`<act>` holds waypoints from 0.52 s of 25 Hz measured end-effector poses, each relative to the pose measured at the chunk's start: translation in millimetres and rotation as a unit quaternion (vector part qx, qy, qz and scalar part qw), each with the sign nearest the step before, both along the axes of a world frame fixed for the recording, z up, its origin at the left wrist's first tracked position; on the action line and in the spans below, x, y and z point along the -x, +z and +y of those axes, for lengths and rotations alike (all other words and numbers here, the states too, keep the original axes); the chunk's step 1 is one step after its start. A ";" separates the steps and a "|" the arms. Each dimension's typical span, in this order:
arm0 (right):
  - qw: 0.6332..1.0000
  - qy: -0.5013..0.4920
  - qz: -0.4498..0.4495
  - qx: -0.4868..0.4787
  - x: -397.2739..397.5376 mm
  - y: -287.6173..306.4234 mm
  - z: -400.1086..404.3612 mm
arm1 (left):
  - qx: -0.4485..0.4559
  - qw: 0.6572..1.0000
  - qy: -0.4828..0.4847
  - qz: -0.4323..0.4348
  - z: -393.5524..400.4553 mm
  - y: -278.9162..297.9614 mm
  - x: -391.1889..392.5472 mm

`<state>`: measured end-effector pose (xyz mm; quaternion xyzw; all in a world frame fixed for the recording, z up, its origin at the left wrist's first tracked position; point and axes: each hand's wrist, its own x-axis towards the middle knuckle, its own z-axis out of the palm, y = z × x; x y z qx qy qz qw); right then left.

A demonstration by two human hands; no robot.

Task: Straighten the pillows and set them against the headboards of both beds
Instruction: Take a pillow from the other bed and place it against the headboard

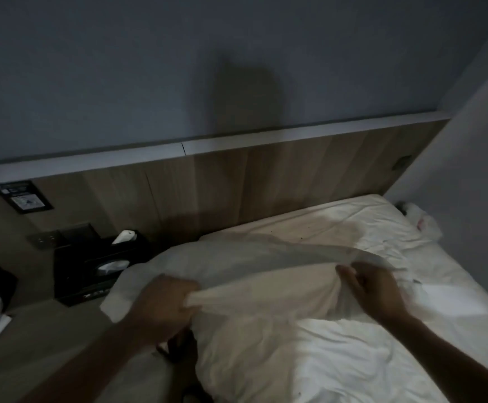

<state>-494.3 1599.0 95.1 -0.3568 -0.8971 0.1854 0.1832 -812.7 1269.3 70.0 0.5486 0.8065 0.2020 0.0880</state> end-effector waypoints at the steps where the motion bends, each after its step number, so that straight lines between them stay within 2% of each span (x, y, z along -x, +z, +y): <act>1: 0.999 0.001 -0.038 0.026 -2.0 -23.2 2.9 | 0.036 0.999 -0.010 0.013 -3.3 -35.2 -2.8; 3: 0.982 0.017 -0.173 0.074 -6.6 -78.6 11.3 | 0.129 0.990 -0.021 -0.054 -2.1 -83.6 -23.2; 5: 0.933 0.068 -0.324 0.139 -17.6 -144.2 23.2 | 0.208 0.968 -0.018 -0.141 8.4 -105.6 -40.0; 6: 0.915 0.065 -0.358 0.177 -21.1 -171.7 30.9 | 0.216 0.962 -0.021 -0.167 10.8 -119.0 -45.0; 7: 0.904 0.038 -0.372 0.207 -18.1 -188.0 33.3 | 0.231 0.952 -0.024 -0.201 13.7 -134.4 -47.1; 8: 0.905 0.029 -0.376 0.195 -12.2 -202.4 35.2 | 0.228 0.952 -0.053 -0.199 12.0 -152.5 -48.4; 11: 0.960 -0.002 -0.272 0.061 16.7 -254.4 52.2 | 0.248 0.948 -0.002 -0.198 17.6 -196.8 -41.7; 13: 0.974 0.023 -0.224 -0.029 39.1 -291.0 64.6 | 0.232 0.955 0.012 -0.185 33.4 -214.7 -44.4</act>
